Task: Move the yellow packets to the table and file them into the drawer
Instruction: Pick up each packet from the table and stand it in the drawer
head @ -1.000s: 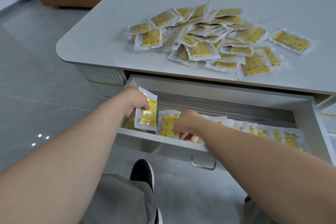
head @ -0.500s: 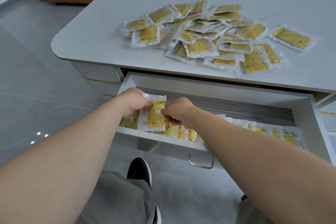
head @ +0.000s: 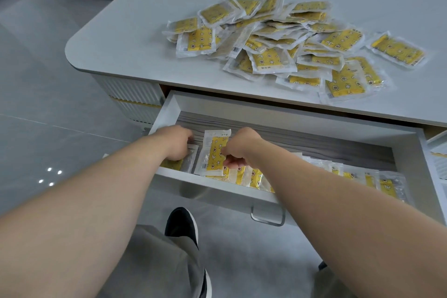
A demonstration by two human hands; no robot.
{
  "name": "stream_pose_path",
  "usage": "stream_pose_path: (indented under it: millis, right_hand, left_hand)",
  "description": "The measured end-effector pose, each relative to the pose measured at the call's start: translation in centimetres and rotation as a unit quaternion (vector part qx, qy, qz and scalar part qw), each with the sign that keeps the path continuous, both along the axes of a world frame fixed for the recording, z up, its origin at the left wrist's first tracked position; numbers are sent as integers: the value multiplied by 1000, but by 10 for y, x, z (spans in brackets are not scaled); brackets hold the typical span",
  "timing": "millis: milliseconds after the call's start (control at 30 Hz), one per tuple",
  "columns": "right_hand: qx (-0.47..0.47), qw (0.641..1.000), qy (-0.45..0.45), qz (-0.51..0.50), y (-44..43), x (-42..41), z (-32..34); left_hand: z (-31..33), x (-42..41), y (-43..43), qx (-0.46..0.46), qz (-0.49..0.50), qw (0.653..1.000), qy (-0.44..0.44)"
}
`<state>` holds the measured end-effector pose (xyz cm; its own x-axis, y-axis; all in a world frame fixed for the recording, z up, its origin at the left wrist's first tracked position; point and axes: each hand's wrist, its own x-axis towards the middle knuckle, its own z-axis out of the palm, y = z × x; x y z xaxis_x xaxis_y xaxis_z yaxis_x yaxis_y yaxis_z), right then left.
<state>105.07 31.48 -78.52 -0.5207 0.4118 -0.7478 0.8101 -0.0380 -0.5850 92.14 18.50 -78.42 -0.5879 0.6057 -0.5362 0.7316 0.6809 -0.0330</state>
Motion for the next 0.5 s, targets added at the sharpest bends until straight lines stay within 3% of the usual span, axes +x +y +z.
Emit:
stream_pose_path:
  millis: [333, 500]
  right_hand:
    - [14, 999, 19, 41, -9, -9, -4]
    - [76, 991, 21, 110, -11, -7, -11]
  left_hand:
    - [0, -3, -2, -13, -7, 1000, 16]
    - [15, -2, 4, -37, 11, 999, -5]
